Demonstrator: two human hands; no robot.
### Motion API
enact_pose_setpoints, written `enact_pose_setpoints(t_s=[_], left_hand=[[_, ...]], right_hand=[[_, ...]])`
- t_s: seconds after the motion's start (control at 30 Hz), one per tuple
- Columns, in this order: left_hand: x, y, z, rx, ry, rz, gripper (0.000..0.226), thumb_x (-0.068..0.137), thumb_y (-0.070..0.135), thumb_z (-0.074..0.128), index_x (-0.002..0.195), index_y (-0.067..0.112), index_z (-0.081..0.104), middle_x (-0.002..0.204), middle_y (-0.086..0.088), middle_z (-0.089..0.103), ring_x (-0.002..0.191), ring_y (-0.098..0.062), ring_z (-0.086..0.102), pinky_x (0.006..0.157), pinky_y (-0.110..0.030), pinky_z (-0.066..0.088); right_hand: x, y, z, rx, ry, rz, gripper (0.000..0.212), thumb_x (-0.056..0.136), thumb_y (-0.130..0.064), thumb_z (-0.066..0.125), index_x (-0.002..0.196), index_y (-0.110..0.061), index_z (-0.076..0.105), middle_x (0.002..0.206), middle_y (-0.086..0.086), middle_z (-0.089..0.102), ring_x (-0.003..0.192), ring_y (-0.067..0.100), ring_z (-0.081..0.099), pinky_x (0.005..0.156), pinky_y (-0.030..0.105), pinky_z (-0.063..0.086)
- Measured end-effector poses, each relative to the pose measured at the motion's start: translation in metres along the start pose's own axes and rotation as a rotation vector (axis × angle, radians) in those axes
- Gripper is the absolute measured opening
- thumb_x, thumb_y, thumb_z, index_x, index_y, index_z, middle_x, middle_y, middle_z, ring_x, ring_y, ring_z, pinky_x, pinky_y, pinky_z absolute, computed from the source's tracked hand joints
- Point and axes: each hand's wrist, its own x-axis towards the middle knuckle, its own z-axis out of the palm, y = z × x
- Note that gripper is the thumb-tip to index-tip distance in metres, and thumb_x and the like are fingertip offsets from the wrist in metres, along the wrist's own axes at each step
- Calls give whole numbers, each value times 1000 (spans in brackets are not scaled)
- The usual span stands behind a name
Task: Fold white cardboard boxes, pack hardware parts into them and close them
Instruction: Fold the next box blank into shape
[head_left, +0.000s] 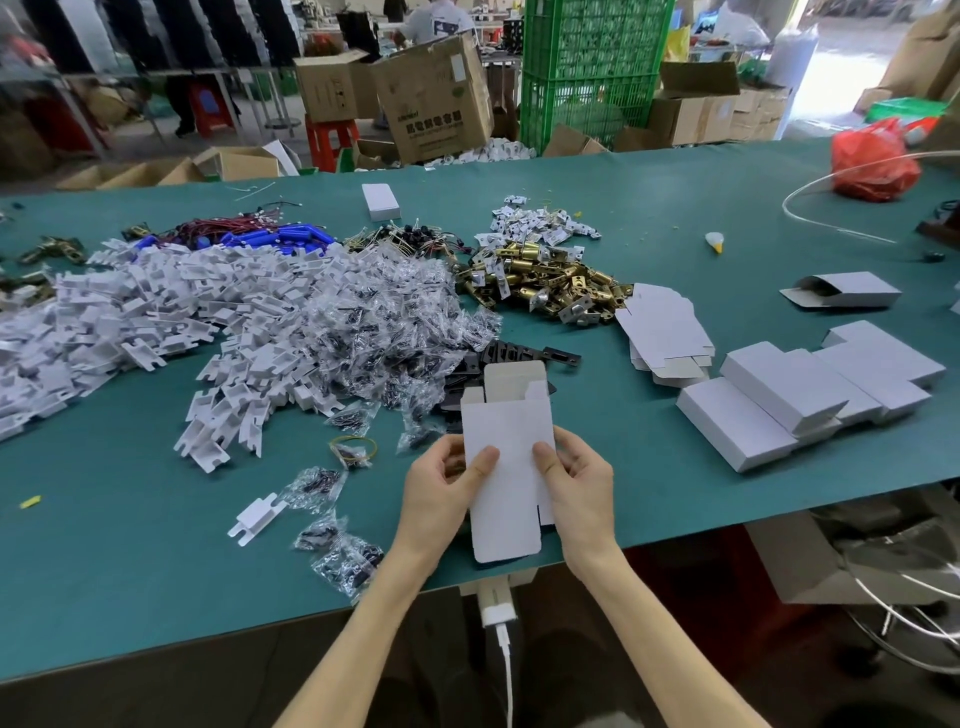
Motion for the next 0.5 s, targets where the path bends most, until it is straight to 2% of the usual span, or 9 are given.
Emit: enact_pose_setpoints(t_s=[0.07, 0.17, 0.23, 0.3, 0.37, 0.5], left_hand=[[-1, 0, 0, 24, -31, 14, 29, 88, 36, 74, 107, 14, 71, 103, -3, 79, 93, -22, 76, 75, -37, 63], [0, -1, -2, 2, -3, -5, 27, 90, 32, 73, 106, 10, 71, 100, -5, 79, 92, -29, 76, 76, -44, 63], [0, 0, -2, 6, -17, -9, 25, 91, 30, 72, 108, 12, 70, 101, -5, 79, 92, -29, 76, 74, -43, 64], [-1, 2, 1, 27, -55, 6, 24, 94, 31, 72, 114, 17, 68, 104, -1, 79, 93, -24, 77, 72, -38, 64], [-2, 5, 2, 19, -71, 23, 24, 97, 33, 72, 120, 26, 66, 109, 2, 77, 93, -21, 77, 71, -36, 63], [-2, 9, -3, -88, -97, -7, 37, 98, 40, 65, 134, 32, 62, 115, 0, 75, 92, -22, 76, 65, -33, 61]], right_hand=[[0, 0, -1, 0, 9, 5, 18, 99, -15, 64, 116, -18, 69, 102, 3, 79, 93, 29, 75, 79, 47, 63], [-1, -4, -1, -18, -57, 4, 45, 98, -21, 68, 140, -28, 54, 94, 8, 78, 87, 28, 75, 73, 45, 64], [-1, -6, -2, -24, -70, -30, 57, 98, -22, 67, 148, -39, 46, 102, 8, 75, 92, 23, 74, 73, 40, 64], [-2, -6, -1, -52, -64, -64, 56, 100, -22, 65, 146, -46, 46, 118, 2, 70, 98, 20, 72, 74, 37, 63], [-4, -6, 3, -99, -72, -80, 52, 99, -23, 66, 144, -45, 49, 130, -2, 64, 99, 18, 72, 74, 36, 63], [-4, -7, 5, -122, -166, -45, 56, 96, -25, 70, 146, -35, 46, 111, 9, 70, 96, 20, 73, 82, 40, 62]])
